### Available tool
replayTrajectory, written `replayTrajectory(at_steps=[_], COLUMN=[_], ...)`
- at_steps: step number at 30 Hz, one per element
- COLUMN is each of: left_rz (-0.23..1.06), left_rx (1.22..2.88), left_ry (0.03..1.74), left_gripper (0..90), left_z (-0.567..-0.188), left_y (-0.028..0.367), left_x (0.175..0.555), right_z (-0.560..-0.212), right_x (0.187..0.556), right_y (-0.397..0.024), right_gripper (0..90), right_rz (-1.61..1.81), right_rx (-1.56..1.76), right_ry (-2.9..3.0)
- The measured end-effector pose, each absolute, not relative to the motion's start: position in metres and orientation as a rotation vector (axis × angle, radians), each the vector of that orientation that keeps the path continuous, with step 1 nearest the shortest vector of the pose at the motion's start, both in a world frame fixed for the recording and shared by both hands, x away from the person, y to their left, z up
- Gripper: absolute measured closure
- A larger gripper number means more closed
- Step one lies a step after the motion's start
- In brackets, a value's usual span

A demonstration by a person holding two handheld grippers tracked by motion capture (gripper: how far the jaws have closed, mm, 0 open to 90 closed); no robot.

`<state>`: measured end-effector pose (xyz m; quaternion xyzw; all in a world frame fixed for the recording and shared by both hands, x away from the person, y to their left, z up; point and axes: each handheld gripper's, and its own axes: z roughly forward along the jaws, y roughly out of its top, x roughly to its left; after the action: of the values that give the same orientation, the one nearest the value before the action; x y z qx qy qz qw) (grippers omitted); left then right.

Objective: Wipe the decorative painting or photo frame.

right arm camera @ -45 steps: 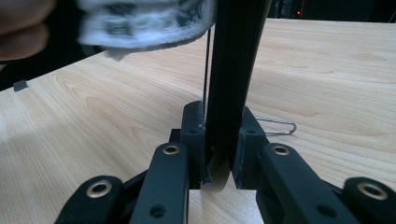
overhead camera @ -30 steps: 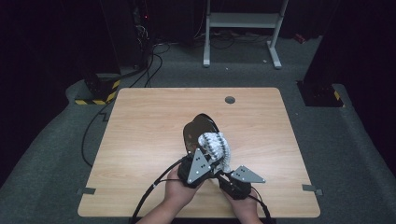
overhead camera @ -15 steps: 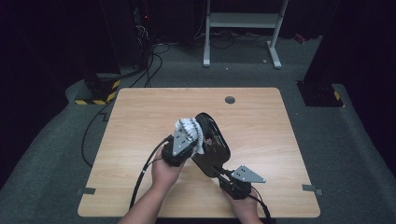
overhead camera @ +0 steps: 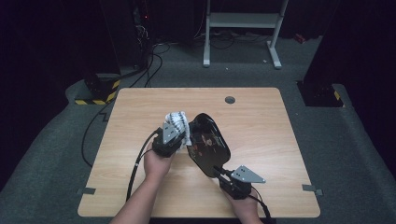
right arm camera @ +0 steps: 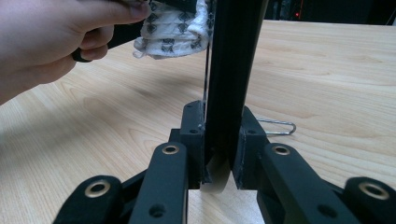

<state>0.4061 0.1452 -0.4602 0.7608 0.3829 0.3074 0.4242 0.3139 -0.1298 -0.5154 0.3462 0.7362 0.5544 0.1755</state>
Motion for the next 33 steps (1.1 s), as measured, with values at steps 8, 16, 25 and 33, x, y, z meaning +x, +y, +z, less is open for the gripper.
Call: replayTrajectory(at_steps=[8, 16, 25, 33], left_rz=[0.759, 0.724, 0.659, 0.639], left_rx=[1.911, 1.926, 1.956, 1.962], left_ry=[0.959, 0.915, 0.708, 0.545], left_gripper=[76.1, 76.2, 76.2, 76.1], left_z=[-0.462, -0.462, -0.454, -0.441], left_y=[0.144, 0.135, 0.089, 0.057], left_x=[0.406, 0.396, 0.352, 0.315], right_z=[-0.519, -0.518, -0.519, -0.519], right_x=[0.314, 0.316, 0.317, 0.318], right_y=[-0.13, -0.133, -0.134, -0.135], right_gripper=[73.7, 78.8, 78.7, 78.8], right_rz=[1.545, 1.529, 1.52, 1.523], right_rx=[0.972, 0.996, 1.011, 1.02], right_ry=[2.169, 2.152, 2.135, 2.13])
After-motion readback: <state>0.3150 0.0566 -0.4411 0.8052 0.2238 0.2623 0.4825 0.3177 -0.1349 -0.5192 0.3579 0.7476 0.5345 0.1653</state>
